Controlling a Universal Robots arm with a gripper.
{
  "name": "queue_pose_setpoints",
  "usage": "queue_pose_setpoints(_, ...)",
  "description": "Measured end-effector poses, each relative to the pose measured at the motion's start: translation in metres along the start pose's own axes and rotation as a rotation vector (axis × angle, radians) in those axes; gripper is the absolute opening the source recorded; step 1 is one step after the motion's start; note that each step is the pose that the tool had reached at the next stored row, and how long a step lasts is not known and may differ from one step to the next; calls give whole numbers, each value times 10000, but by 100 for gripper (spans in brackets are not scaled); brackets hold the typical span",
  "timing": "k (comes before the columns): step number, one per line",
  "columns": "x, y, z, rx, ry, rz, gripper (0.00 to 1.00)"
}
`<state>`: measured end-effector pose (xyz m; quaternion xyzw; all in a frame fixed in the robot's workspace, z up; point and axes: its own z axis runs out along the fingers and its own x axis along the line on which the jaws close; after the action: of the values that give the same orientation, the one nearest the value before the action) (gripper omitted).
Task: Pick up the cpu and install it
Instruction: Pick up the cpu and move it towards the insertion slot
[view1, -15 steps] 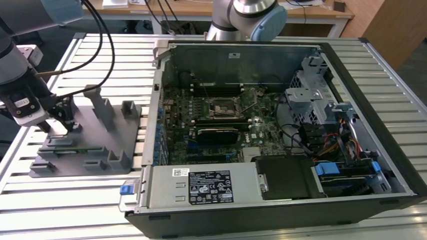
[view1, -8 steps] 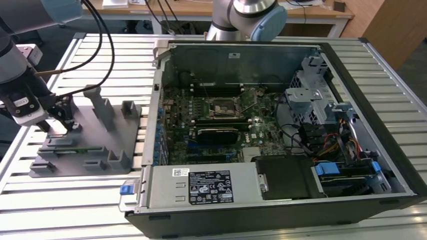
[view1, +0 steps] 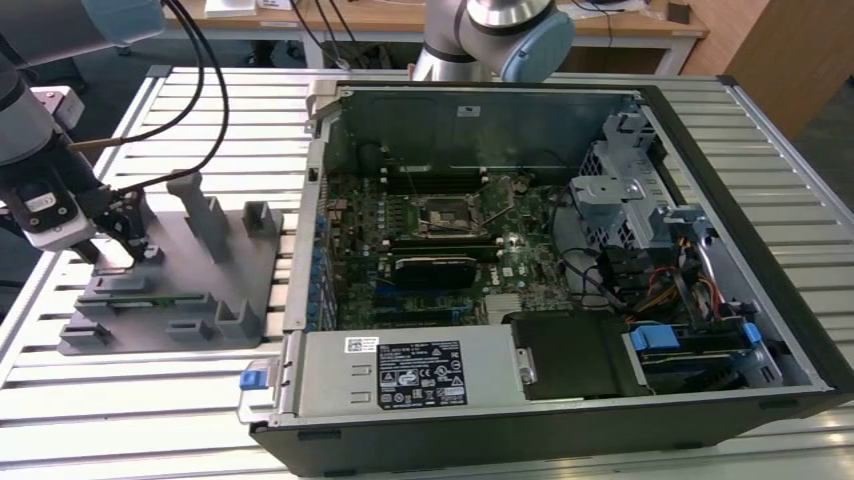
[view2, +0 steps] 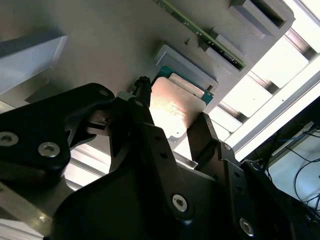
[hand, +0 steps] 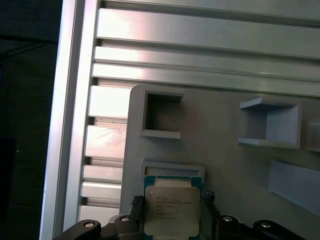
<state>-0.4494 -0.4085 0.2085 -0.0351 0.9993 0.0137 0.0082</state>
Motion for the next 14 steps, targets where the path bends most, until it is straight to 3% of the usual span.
queue_pose_setpoints(9,0,0,-3,0,1,0,54)
queue_pose_setpoints(14,-2,2,-66,0,1,-1,54)
